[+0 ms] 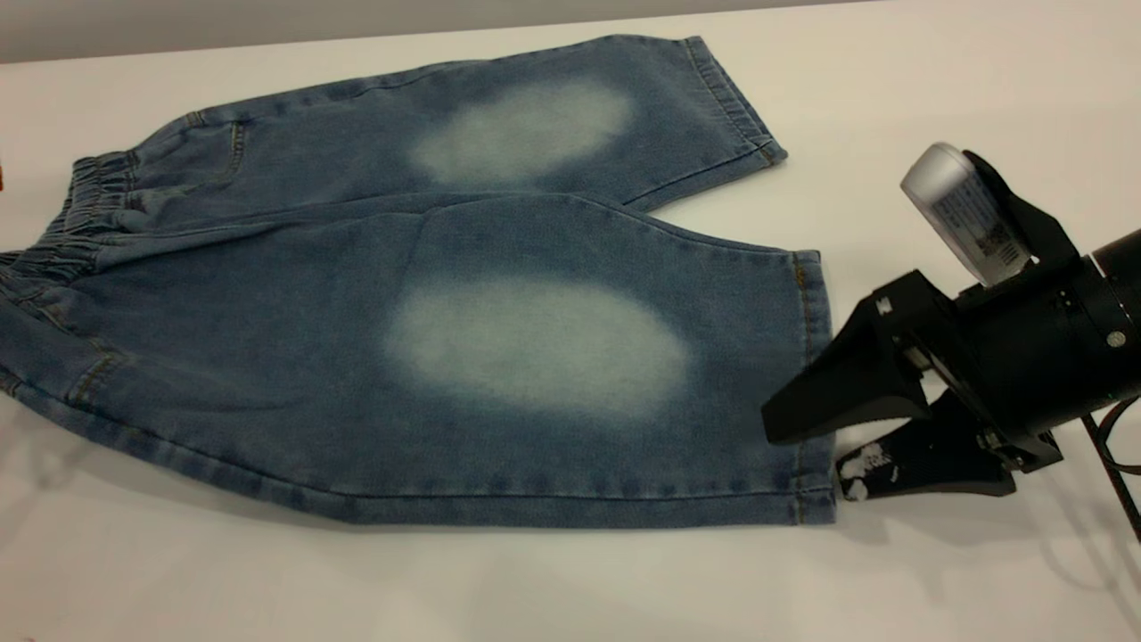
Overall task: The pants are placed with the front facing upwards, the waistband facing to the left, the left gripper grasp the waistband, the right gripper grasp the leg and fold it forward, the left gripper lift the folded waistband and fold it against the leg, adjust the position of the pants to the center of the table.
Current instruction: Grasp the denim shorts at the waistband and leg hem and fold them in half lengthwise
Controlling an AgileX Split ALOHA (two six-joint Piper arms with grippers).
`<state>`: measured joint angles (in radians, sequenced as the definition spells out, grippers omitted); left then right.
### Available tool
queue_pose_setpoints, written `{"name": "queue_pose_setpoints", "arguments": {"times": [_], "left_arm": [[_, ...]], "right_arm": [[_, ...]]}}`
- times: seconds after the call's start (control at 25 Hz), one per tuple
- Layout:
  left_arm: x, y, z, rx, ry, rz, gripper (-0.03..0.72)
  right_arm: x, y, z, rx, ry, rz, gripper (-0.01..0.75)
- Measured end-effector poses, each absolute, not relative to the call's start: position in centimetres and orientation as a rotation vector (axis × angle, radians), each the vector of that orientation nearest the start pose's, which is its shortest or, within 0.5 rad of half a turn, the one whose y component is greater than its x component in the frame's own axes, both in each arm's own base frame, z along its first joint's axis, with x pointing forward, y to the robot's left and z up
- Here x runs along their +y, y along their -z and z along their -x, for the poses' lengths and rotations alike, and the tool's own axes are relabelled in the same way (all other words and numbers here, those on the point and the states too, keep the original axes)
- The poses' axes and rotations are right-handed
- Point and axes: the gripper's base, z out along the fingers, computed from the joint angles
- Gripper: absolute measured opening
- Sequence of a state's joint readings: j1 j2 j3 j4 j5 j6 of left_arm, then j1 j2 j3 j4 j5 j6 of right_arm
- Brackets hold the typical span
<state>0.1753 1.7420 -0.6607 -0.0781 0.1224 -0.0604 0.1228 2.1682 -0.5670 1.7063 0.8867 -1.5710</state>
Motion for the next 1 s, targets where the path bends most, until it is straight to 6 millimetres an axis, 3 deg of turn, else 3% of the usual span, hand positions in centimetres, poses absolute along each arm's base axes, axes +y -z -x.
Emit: {"name": "queue_pose_setpoints", "arguments": {"times": [0.56,0.88,1.0], "left_arm": [[4.8,-11.5,-27.7,2.653,0.001,0.417,0.111],[4.8,-11.5,-27.7,2.654,0.001,0.416,0.111],[4.8,-11.5,-27.7,2.654,0.001,0.416,0.111]], "right_arm": [[12.1,-2.9,-22.4,2.798,-1.335,0.106,0.518],[12.2,-3.0,-22.4,2.791,-1.348,0.107,0.307],[12.3,-3.2,-22.4,2.773,-1.388,0.108,0.281]]}}
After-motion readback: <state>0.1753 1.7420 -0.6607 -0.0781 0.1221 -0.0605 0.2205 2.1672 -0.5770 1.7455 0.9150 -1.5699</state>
